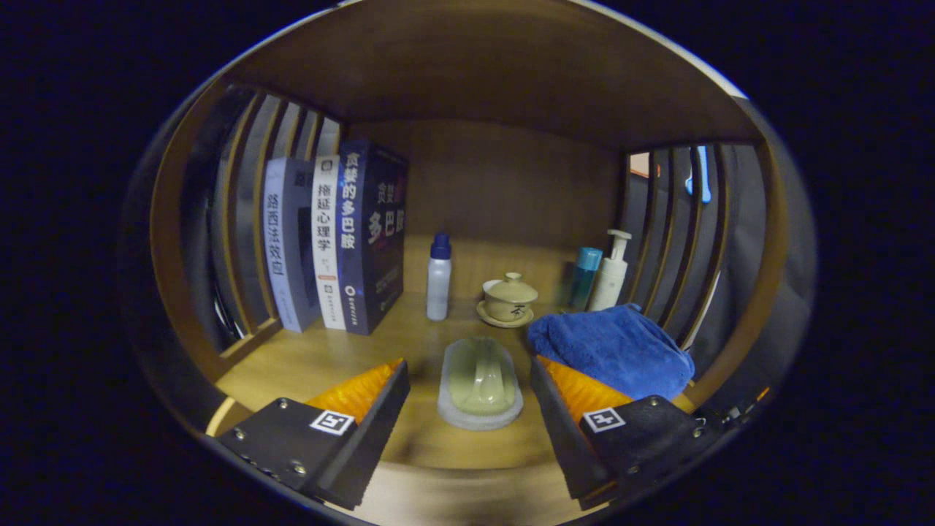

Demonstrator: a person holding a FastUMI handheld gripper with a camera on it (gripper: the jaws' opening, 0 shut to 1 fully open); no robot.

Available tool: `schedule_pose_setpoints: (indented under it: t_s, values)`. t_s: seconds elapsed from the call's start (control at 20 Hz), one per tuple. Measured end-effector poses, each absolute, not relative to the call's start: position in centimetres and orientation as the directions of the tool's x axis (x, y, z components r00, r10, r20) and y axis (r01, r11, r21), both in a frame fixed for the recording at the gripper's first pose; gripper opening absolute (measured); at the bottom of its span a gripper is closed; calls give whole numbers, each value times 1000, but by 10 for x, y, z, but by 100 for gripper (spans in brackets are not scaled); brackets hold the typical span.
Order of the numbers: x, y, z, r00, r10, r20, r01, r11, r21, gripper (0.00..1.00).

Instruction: Pull open the drawer, take out the items inside it, and place them on the countertop above the cabinet.

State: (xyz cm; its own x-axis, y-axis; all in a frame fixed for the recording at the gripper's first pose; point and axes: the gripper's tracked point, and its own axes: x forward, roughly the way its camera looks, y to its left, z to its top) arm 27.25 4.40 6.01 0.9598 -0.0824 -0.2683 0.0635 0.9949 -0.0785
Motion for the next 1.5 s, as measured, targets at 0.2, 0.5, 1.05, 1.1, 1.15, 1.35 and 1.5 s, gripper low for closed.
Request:
schedule_pose_setpoints:
  t_s: [0.2, 0.5, 1.05, 1.1, 1.15, 1.35, 1.5]
  values:
    - [228, 37, 98, 969, -83, -235, 71, 996, -61, 98]
    - [143, 29, 147, 981, -67, -183, 67, 998, -4, 98]
    - [-3, 4, 157, 992, -73, -101, 79, 995, 57, 99]
    - [-12, 5, 148, 991, -67, -112, 75, 995, 67, 99]
    - [-19, 5, 138, 992, -60, -115, 69, 995, 77, 99]
    - [-39, -4, 92, 992, -62, -106, 74, 991, 115, 99]
    - [-49, -4, 46, 991, -48, -128, 63, 991, 119, 99]
